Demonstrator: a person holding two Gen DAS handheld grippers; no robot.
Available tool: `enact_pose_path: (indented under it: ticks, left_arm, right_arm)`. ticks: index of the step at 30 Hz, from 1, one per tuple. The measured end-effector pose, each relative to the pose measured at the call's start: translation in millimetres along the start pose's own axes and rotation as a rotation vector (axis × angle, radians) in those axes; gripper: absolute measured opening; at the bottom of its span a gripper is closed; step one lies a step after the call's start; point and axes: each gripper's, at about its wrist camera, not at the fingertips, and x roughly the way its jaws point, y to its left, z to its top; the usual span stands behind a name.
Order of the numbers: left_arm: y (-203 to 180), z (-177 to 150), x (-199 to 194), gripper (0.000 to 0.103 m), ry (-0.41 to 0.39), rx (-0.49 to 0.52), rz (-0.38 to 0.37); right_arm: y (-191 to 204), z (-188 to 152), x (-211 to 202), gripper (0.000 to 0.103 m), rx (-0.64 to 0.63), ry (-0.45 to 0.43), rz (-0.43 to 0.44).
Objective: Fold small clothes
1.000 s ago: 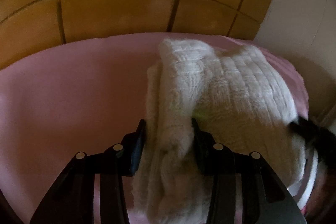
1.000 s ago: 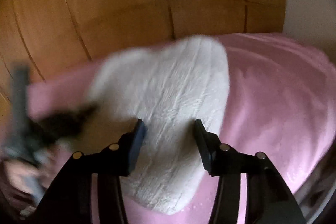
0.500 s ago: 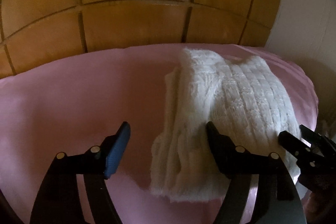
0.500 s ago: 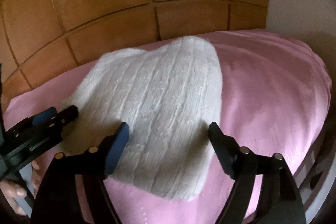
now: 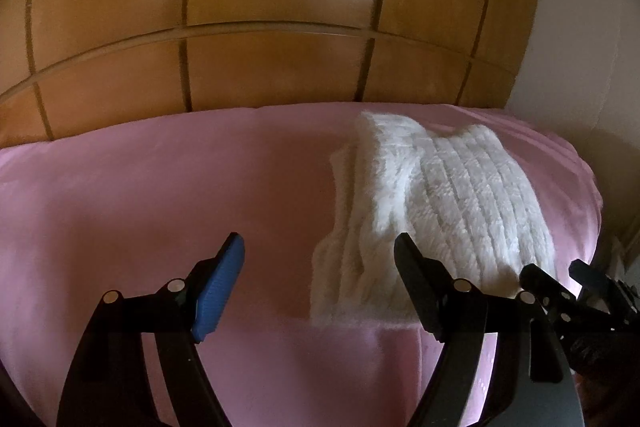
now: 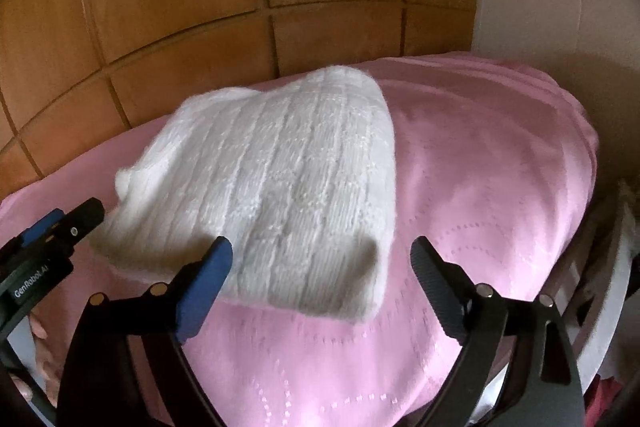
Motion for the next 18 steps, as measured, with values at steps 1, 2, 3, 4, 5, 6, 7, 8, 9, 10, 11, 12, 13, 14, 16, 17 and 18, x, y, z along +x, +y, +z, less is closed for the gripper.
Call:
enact_pose_path:
  ticks: [1, 2, 3, 4, 5, 6, 7, 8, 9, 10, 11, 12, 13, 14, 16, 17, 18]
  left_arm:
    - [1, -2, -3, 0.076, -0.002, -0.005, 0.002]
    - [2, -2, -4, 0.076, -0.002, -0.008, 0.002]
    - [2, -3, -5, 0.077, -0.002, -0.011, 0.004]
    - [3, -4, -7, 0.082, -0.004, -0.012, 0.009]
    - [3, -5, -9, 0.083, -0.009, -0.013, 0.015]
    - [4, -6, -11, 0.083, -0.015, -0.014, 0.021]
    - [4, -7, -13, 0.083, -0.019, -0.013, 0.026]
    - [5, -8, -15, 0.083, -0.02, -0.013, 0.028]
    - [6, -10, -18, 0.083, -0.019, -0.012, 0.03]
    - [7, -12, -20, 0.083, -0.021, -0.013, 0.034]
    - [8, -14, -23, 0.083, -0.025, -0.015, 0.039]
    - [10, -15, -25, 0.083, -0.027, -0.016, 0.044]
    - [11, -16, -27, 0.083, -0.028, -0.016, 0.049]
    - [12, -18, -29, 0.084, -0.028, -0.016, 0.063]
    - [15, -22, -33, 0.09, -0.035, -0.02, 0.083]
    - [16, -24, -35, 0.09, -0.039, -0.022, 0.089]
    - [17, -26, -37, 0.09, -0.039, -0.022, 0.094]
  right_arm:
    - [1, -3, -2, 0.092, -0.003, -0.003, -0.004]
    - [3, -4, -4, 0.093, -0.004, -0.005, -0.006]
    - [4, -5, -6, 0.094, -0.005, -0.008, -0.007]
    - [5, -6, -9, 0.094, -0.005, -0.012, -0.01]
    - [7, -7, -11, 0.095, -0.004, -0.017, -0.013]
    - [7, -7, -12, 0.096, -0.002, -0.02, -0.016]
    - [7, -8, -14, 0.097, 0.0, -0.026, -0.019]
    - [8, -9, -17, 0.098, 0.0, -0.031, -0.019]
    - [8, -10, -18, 0.099, 0.0, -0.035, -0.021]
    - [9, -10, -21, 0.1, 0.002, -0.042, -0.028]
    - [10, -11, -24, 0.1, 0.006, -0.049, -0.038]
    - [9, -11, -25, 0.1, 0.009, -0.054, -0.042]
    - [10, -12, -27, 0.1, 0.015, -0.058, -0.05]
    - [10, -13, -28, 0.1, 0.019, -0.057, -0.056]
    - [10, -15, -29, 0.101, 0.031, -0.055, -0.069]
    - [11, -16, -29, 0.101, 0.034, -0.054, -0.077]
    - [12, -18, -29, 0.101, 0.033, -0.055, -0.085]
